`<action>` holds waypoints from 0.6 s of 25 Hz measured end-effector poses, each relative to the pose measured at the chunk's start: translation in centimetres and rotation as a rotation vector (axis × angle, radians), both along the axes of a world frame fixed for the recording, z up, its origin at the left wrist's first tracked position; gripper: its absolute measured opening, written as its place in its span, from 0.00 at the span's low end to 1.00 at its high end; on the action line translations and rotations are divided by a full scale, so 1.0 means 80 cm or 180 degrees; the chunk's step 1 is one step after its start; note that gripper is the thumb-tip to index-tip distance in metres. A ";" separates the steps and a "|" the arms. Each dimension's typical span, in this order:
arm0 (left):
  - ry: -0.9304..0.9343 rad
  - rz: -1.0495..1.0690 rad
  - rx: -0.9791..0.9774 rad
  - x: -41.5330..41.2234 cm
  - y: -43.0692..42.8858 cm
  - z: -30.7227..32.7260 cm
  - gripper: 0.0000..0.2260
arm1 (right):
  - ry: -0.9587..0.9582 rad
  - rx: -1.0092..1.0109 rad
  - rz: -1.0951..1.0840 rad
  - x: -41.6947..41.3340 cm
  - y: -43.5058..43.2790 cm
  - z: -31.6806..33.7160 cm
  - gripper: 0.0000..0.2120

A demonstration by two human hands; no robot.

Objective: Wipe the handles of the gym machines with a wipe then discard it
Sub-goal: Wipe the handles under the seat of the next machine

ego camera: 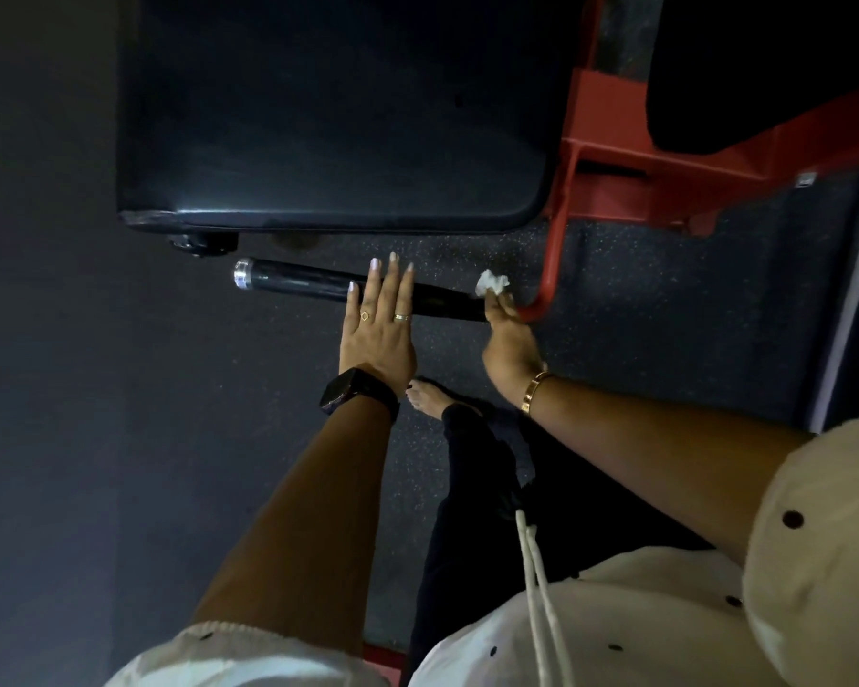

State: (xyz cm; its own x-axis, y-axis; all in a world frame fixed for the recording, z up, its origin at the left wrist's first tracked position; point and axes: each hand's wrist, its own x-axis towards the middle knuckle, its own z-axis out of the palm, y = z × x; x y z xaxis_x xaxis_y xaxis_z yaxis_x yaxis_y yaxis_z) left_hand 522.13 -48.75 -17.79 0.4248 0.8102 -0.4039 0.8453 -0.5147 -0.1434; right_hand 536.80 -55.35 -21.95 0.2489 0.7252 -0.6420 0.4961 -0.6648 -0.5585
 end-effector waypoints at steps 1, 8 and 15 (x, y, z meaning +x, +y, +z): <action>-0.0012 -0.0024 0.0006 -0.001 -0.001 0.000 0.37 | -0.0045 0.0129 -0.0093 -0.016 0.004 0.011 0.36; -0.0294 0.1140 -0.0031 -0.038 0.044 0.015 0.26 | 0.0513 0.1561 0.0398 -0.121 0.042 0.080 0.25; -0.2358 0.2038 0.0137 -0.094 0.086 0.028 0.23 | -0.0528 0.1503 0.1071 -0.180 0.126 0.082 0.24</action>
State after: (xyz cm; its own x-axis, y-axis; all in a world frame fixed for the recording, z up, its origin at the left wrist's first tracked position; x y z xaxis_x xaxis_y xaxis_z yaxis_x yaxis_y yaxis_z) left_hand 514.63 -41.90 -15.55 0.0338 0.9836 -0.1770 0.8465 0.0660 0.5283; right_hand 522.42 -45.29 -15.37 0.0255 0.9787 -0.2037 0.7419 -0.1551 -0.6523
